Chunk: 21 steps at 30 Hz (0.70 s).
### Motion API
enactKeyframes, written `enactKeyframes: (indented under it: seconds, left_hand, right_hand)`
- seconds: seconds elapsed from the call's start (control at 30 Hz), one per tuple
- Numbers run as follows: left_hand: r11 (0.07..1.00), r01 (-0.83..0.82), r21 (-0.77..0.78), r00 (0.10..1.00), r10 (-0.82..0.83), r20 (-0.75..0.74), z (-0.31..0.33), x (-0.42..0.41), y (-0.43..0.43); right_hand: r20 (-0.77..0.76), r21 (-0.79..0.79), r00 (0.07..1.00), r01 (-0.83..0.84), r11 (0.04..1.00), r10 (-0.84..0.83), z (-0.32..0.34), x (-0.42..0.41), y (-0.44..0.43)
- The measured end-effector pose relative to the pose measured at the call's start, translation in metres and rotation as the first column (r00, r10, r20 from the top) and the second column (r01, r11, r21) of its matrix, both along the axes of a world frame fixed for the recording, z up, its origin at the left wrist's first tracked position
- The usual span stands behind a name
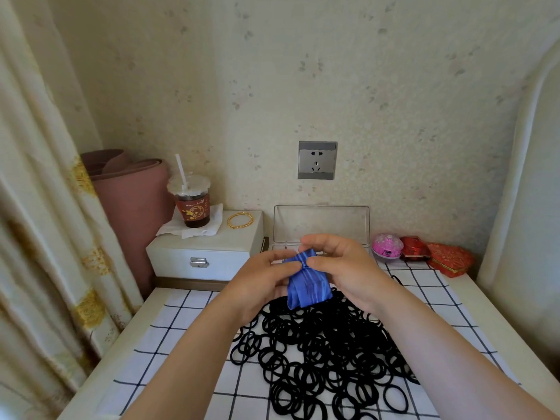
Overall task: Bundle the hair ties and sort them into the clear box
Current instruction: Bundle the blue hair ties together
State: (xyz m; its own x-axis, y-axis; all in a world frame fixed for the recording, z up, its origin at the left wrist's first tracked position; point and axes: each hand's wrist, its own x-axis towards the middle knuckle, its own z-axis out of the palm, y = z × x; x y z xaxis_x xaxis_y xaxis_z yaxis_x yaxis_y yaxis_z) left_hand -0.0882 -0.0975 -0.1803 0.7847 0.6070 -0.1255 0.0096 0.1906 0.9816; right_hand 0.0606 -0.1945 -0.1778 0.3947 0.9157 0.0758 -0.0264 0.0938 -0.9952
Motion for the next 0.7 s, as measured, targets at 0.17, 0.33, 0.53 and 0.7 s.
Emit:
enactKeyframes:
  seconds: [0.17, 0.33, 0.53, 0.7]
  left_hand:
    - [0.972, -0.104, 0.213, 0.994, 0.110, -0.016, 0.0009, -0.0008, -0.0010]
    - [0.942, -0.146, 0.301, 0.988, 0.157, -0.011, -0.0003, -0.0021, -0.0004]
    - [0.993, -0.111, 0.036, 0.994, 0.111, 0.010, 0.0014, -0.0033, 0.0006]
    - [0.990, -0.138, -0.001, 0.990, 0.138, 0.040, 0.0049, -0.0025, -0.0009]
  right_hand:
    - [-0.055, -0.074, 0.998, -0.017, 0.997, 0.012, -0.0018, 0.0009, 0.0011]
    - [-0.017, -0.158, 0.998, -0.070, 0.985, 0.068, -0.0033, -0.0034, -0.0028]
    - [-0.084, -0.121, 0.996, 0.003, 0.993, -0.014, -0.0055, -0.0044, 0.0006]
    - [-0.296, -0.089, 0.955, -0.050, 0.995, 0.022, -0.0016, -0.0025, 0.0024]
